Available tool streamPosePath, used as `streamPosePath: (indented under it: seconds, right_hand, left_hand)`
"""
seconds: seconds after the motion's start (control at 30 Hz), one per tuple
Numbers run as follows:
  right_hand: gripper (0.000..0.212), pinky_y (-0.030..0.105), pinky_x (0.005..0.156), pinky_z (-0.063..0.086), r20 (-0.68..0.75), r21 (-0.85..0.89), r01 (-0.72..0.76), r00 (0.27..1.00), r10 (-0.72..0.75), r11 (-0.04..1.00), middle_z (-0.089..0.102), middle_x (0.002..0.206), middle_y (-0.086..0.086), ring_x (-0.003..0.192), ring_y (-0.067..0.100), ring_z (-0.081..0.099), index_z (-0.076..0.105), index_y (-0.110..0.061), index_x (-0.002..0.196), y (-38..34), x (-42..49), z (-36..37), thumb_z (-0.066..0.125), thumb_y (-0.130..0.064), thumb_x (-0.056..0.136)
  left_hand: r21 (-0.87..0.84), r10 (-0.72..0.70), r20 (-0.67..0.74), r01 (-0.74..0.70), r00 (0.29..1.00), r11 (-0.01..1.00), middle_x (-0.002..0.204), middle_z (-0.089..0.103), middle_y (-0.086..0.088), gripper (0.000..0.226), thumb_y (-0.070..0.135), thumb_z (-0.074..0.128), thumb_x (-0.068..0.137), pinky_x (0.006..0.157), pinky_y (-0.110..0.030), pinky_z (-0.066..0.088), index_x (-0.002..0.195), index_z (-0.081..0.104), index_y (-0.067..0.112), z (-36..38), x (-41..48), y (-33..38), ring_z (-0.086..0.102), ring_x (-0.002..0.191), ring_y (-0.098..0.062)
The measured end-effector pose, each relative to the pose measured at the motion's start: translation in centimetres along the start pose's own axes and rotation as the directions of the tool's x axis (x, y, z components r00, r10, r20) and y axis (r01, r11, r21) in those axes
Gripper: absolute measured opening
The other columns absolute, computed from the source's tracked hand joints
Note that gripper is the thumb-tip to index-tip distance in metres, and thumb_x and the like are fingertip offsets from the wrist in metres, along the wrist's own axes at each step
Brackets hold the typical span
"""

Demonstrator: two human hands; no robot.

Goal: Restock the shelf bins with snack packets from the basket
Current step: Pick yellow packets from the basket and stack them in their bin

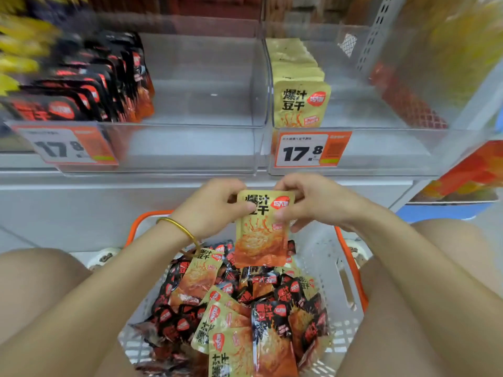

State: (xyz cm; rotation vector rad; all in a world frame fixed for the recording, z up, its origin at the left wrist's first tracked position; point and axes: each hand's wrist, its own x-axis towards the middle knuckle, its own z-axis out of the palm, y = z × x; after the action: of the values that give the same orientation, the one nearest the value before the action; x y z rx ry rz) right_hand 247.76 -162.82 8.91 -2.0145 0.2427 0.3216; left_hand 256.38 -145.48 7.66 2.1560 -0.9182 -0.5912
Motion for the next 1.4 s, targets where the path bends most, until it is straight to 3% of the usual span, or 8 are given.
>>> streamPosePath:
  seconds: [0.17, 0.27, 0.37, 0.53, 0.9, 1.13, 1.3, 1.4]
  right_hand:
    - [0.023, 0.025, 0.052, 0.053, -0.322, 0.134, 0.273, 0.921, -0.219, 0.953, 0.063, 0.061, -0.006, 0.055, 0.006, 0.060, 0.056, -0.016, 0.083, -3.9, -2.9, -5.2, 0.063, 0.006, 0.082]
    - [0.026, 0.027, 0.053, 0.054, -0.616, 0.089, 0.439, 0.729, -0.297, 0.894, 0.063, 0.069, -0.005, 0.059, 0.006, 0.063, 0.053, -0.020, 0.083, -6.0, -3.3, -9.1, 0.062, 0.003, 0.084]
    - [0.024, 0.035, 0.057, 0.057, -0.751, -0.091, 0.466, 0.548, -0.368, 0.880, 0.060, 0.079, -0.002, 0.074, 0.016, 0.066, 0.049, -0.026, 0.079, -7.3, -2.4, -11.9, 0.063, -0.006, 0.077]
    - [0.025, 0.044, 0.067, 0.058, -0.609, -0.359, 0.144, 0.713, -0.348, 0.922, 0.059, 0.093, 0.005, 0.084, 0.026, 0.065, 0.055, -0.019, 0.089, -6.4, 0.9, -11.7, 0.068, 0.000, 0.079]
    - [0.055, 0.030, 0.068, 0.033, -0.663, -0.422, -0.105, 0.714, -0.227, 0.901, 0.048, 0.099, 0.006, 0.085, 0.023, 0.048, 0.035, -0.012, 0.096, -5.1, 3.6, -9.4, 0.083, -0.020, 0.069]
    - [0.037, 0.036, 0.065, 0.038, -0.712, -0.600, -0.067, 0.499, -0.494, 0.797, 0.045, 0.093, 0.000, 0.075, 0.022, 0.046, 0.037, -0.018, 0.092, -5.4, -1.1, -6.4, 0.072, -0.026, 0.081]
    - [0.023, 0.037, 0.072, 0.048, -0.286, -0.617, 0.043, 0.918, -0.275, 0.785, 0.051, 0.078, -0.005, 0.082, 0.023, 0.058, 0.044, -0.022, 0.085, -2.3, 0.2, 0.5, 0.067, -0.019, 0.083]
    - [0.011, 0.030, 0.074, 0.047, 0.083, -0.667, 0.024, 0.996, 0.042, 0.745, 0.058, 0.085, 0.001, 0.089, 0.023, 0.059, 0.052, -0.017, 0.086, 2.3, 3.6, 5.4, 0.063, -0.014, 0.086]
  left_hand:
    - [-0.184, 0.182, -0.345, -0.256, 0.921, 0.949, 0.073, 0.062, -0.001, 0.011, 0.011, 0.063, 0.087, 0.055, -0.011, 0.039, 0.081, 0.057, 0.017, -2.8, 2.0, 6.8, 0.049, 0.057, 0.003]
    - [0.116, 0.346, -0.579, -0.345, 0.738, 0.931, 0.086, 0.055, 0.004, 0.013, 0.014, 0.064, 0.085, 0.074, -0.018, 0.042, 0.093, 0.056, 0.019, -4.0, 3.9, 9.1, 0.055, 0.079, -0.008]
    - [0.383, 0.406, -0.577, -0.205, 0.708, 0.901, 0.108, 0.054, -0.004, 0.023, 0.021, 0.064, 0.084, 0.082, -0.019, 0.026, 0.106, 0.058, 0.015, -3.9, 5.9, 9.0, 0.047, 0.107, -0.025]
    - [0.452, 0.407, -0.574, -0.140, 0.711, 0.881, 0.121, 0.045, -0.007, 0.030, 0.021, 0.064, 0.085, 0.083, -0.016, 0.020, 0.112, 0.055, 0.012, -2.5, 6.0, 8.4, 0.039, 0.116, -0.024]
    - [0.518, 0.484, -0.528, -0.187, 0.698, 0.835, 0.122, 0.049, -0.007, 0.029, 0.014, 0.066, 0.081, 0.089, -0.019, 0.023, 0.108, 0.055, 0.009, -2.0, 5.0, 7.3, 0.044, 0.115, -0.026]
    - [0.431, 0.543, -0.570, -0.338, 0.617, 0.837, 0.106, 0.048, 0.004, 0.020, 0.012, 0.052, 0.082, 0.090, -0.016, 0.030, 0.102, 0.055, 0.012, 0.0, 1.2, 4.3, 0.044, 0.100, -0.011]
    - [0.333, 0.312, -0.325, -0.200, 0.893, 0.921, 0.098, 0.050, 0.006, 0.018, 0.008, 0.058, 0.082, 0.083, -0.027, 0.038, 0.096, 0.060, 0.018, 1.9, -0.4, -1.6, 0.049, 0.090, -0.013]
    - [0.304, 0.056, -0.127, -0.015, 0.990, 0.953, 0.098, 0.051, 0.001, 0.017, 0.006, 0.058, 0.085, 0.087, -0.034, 0.042, 0.097, 0.063, 0.016, 3.3, -0.7, -4.2, 0.053, 0.089, -0.017]
